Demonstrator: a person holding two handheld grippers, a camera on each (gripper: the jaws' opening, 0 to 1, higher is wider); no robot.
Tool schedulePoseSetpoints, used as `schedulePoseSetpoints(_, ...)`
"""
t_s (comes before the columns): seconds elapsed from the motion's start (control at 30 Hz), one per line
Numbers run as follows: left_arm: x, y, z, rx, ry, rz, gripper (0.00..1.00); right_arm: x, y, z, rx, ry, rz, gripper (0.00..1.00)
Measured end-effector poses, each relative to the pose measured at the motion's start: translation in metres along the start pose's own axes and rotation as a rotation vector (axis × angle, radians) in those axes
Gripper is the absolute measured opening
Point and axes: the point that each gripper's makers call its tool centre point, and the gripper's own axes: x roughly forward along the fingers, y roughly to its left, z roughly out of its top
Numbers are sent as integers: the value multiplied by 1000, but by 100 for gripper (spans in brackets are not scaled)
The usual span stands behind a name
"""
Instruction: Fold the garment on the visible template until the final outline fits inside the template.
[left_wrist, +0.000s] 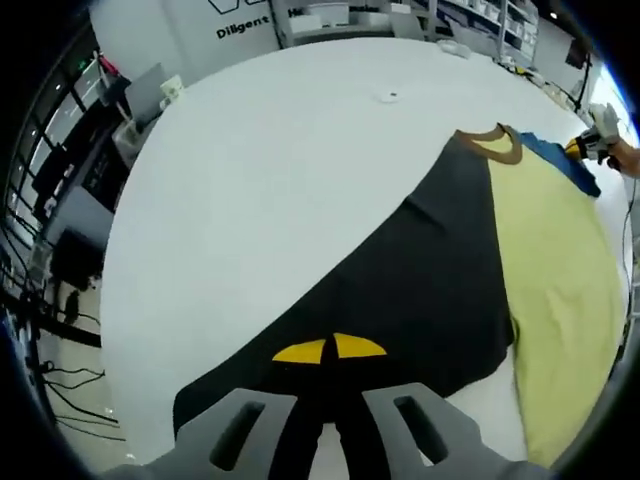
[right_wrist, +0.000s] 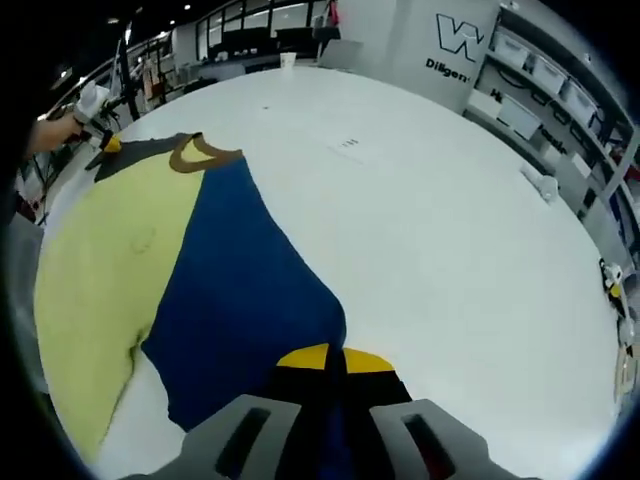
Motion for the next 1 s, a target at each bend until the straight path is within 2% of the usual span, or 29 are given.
schedulePoseSetpoints(0.07, 2, 3, 3, -16, 1, 12, 5, 0, -9, -1, 25, 15, -37, 0)
schedulePoseSetpoints(0.2, 6, 6, 9, -78, 7, 1, 5, 2, -13, 0, 48, 13, -41, 0)
schedulePoseSetpoints(0.27, 7, 6, 10, -66, 11, -1, 5, 2, -14, -1, 47, 18, -42, 0)
schedulePoseSetpoints(0.33, 6, 7, 13, 10, -10, -1, 5, -2, -17, -5, 67, 31, -54, 0)
schedulePoseSetpoints(0.37, 1, 12, 14, 37, -23, 22, 5, -5, -19, -5, 83, 8, -52, 4)
schedulePoseSetpoints(0.4, -4, 14, 13, 18, -37, 30, 6, -7, -17, -1, 97, -28, -36, 8)
schedulePoseSetpoints(0.43, -9, 19, 11, 15, -49, 34, 11, -12, -17, -2, 106, -38, -33, 10)
schedulePoseSetpoints(0.5, -13, 29, 0, 10, -41, 35, 24, -20, -22, -13, 98, -19, -39, 10)
schedulePoseSetpoints(0.53, -14, 32, -6, 10, -36, 33, 30, -26, -24, -18, 113, -36, -38, 12)
schedulePoseSetpoints(0.57, -17, 38, -15, 8, -27, 33, 32, -29, -25, -21, 124, -40, -38, 13)
schedulePoseSetpoints(0.67, -25, 51, -33, -8, -12, 49, 32, -41, -22, -37, 147, -45, -26, 19)
schedulePoseSetpoints(0.77, -32, 55, -46, -48, -21, 43, 35, -52, -11, -43, 173, -80, -3, 22)
schedulePoseSetpoints(0.87, -34, 53, -59, -51, -11, 33, 37, -55, 6, -44, 129, -117, 27, 24)
schedulePoseSetpoints(1.0, -34, 47, -70, -58, -2, 15, 36, -49, 19, -54, 65, -91, 23, 24)
